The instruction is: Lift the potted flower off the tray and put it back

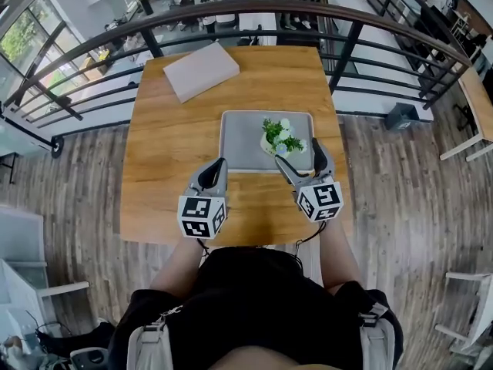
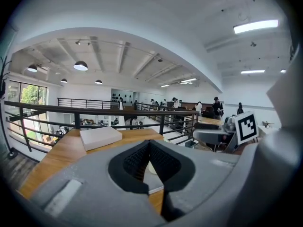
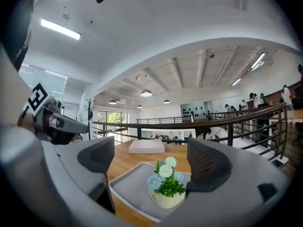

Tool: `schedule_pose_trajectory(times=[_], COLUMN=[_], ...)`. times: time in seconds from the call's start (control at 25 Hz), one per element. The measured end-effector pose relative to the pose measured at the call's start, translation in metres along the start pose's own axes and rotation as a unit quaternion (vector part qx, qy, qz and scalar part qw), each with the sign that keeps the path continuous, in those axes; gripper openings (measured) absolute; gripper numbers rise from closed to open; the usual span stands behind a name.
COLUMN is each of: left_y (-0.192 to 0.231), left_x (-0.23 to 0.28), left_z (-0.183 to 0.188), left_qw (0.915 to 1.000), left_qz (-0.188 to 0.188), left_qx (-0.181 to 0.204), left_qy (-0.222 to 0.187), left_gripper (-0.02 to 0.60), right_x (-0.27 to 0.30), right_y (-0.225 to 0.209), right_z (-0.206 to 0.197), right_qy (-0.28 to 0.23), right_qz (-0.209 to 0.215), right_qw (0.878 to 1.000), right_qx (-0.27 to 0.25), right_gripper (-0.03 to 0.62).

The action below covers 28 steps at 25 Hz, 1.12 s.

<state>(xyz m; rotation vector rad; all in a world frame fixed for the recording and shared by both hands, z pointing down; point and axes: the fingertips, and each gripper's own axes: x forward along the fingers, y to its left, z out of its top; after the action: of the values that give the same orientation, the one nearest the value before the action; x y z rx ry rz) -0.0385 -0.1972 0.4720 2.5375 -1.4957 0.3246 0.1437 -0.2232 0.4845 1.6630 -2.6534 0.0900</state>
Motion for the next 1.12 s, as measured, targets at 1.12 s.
schedule_pose_trajectory(times=[1.12], left_y=[0.056], left_x=[-0.018], left_z=[-0.039], left_qw=[0.9908], left_qz=[0.126], left_qx=[-0.027], left_qy=[0.041], left_gripper=[0.015], right_x=[0.081], right_y=[-0.069], right_z=[-0.23], right_qy=[0.247], right_qz=[0.021], right_qw=[0.968], right_qx=[0.031], right_gripper=[0.489])
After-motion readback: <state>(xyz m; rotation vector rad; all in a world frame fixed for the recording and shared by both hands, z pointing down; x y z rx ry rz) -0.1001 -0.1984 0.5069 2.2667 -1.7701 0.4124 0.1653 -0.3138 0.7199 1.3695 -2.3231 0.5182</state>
